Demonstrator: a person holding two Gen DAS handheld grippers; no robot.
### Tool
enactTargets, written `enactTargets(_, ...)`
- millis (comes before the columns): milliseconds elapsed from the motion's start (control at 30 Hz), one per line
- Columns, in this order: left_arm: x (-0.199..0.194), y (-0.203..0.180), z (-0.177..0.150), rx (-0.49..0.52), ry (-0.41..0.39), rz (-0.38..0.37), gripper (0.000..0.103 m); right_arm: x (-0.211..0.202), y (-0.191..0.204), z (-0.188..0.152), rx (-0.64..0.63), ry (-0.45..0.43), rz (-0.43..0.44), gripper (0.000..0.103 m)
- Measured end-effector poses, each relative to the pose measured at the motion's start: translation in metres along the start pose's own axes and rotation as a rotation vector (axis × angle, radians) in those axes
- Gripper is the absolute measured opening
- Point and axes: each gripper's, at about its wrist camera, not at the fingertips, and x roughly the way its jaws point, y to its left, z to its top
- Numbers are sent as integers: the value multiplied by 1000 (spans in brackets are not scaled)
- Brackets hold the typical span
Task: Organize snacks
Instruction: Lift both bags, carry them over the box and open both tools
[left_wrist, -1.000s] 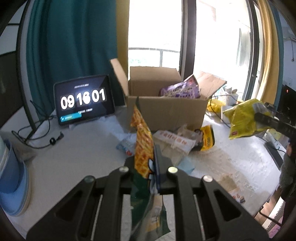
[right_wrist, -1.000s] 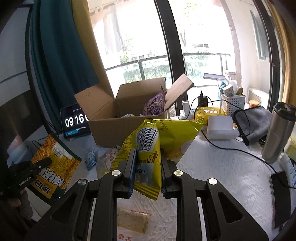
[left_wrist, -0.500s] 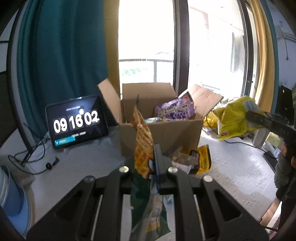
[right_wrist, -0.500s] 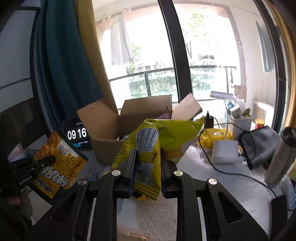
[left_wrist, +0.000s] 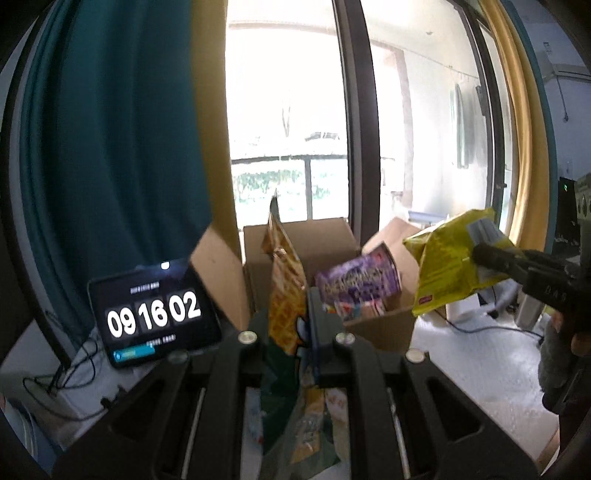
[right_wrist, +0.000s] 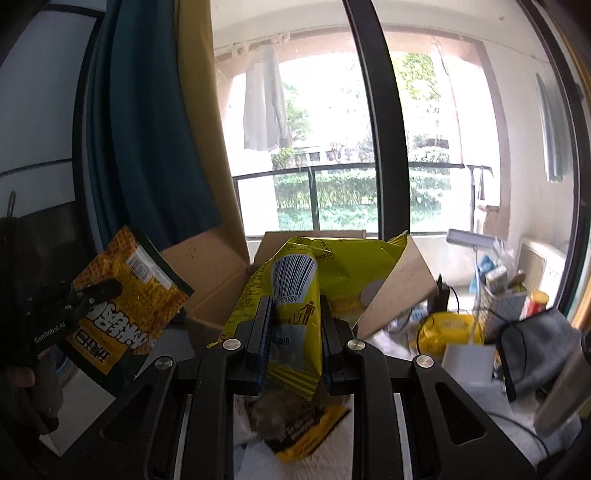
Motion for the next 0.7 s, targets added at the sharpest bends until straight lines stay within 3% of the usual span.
enactTargets(300, 31, 3, 26, 35, -45, -8, 11, 30, -5, 31, -20, -39, 17, 23)
enactTargets(700, 111, 19, 32, 47, 15, 24, 11, 89, -9, 52, -8, -20, -12, 23)
